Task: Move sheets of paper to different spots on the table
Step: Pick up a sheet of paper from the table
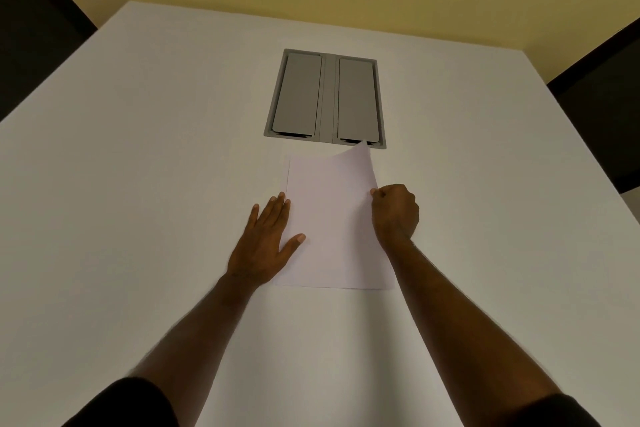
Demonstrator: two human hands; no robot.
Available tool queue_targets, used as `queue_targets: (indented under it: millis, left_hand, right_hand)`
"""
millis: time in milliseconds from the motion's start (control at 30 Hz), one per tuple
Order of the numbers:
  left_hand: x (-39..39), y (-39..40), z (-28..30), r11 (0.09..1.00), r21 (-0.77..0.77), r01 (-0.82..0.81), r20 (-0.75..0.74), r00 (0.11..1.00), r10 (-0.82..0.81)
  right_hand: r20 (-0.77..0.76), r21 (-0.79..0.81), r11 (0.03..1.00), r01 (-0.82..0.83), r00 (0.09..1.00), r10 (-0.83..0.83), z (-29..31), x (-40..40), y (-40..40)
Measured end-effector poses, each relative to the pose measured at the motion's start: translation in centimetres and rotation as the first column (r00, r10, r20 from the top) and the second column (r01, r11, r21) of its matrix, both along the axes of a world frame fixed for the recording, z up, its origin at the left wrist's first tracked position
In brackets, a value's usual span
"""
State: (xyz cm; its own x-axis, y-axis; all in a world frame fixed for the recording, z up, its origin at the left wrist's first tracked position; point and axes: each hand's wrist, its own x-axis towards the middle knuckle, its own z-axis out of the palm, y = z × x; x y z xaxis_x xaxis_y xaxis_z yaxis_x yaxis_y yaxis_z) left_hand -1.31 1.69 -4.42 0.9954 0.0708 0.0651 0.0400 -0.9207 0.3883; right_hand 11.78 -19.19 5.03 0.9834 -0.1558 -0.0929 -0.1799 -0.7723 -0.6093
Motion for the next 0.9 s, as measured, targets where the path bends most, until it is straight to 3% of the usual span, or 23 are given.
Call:
queue_targets:
  millis: [100,200,300,367,633,800,900]
  left_hand:
    - [-0.3,0.0,0.8,0.971,-0.235,-0.052,0.040,0.997,0.063]
    - [-0.5,-0.3,2.6,0.816,-0.529,-0.232,-0.036,0.967,0.252]
    - [-1.7,-1.3,4.4,0.643,-0.701,-0.309,-0.101,0.936,0.338]
    - [-3.3,-2.6,5.7,0.589,-0.751,-0.299,-0.093,0.930,0.354]
    - [-6.8,-11.9,11.1,0.592,-0.798,-0.112,0.059,0.964,0.261]
    - [-9.0,-18.9,14.2,0.596,-0.799,-0.080,0.083,0.967,0.240]
    - [-11.2,-22.3,14.8,0.652,-0.758,-0.019,0.132,0.975,0.181]
  right_hand:
    - [0.076,-0.194,0.977,-0.091,0.991,0.108,0.9,-0.5,-0.6]
    - [0.139,-0.317,0.937,-0.147,0.970,0.199,2.3,-1.2,-1.8]
    - [0.204,-0.255,0.960,-0.119,0.964,0.173,4.9,-2.5,-3.7]
    - [0.213,-0.161,0.984,-0.081,0.970,0.115,7.1,-3.9,-5.4]
    - [0.202,-0.006,1.000,-0.019,0.979,0.020,15.1,-10.3,-15.3]
    - [0.098,-0.115,0.985,-0.130,0.985,0.142,18.5,-13.9,-23.8]
    - [-0.041,-0.154,0.964,-0.215,0.977,0.211,19.2,-16.6,-29.4]
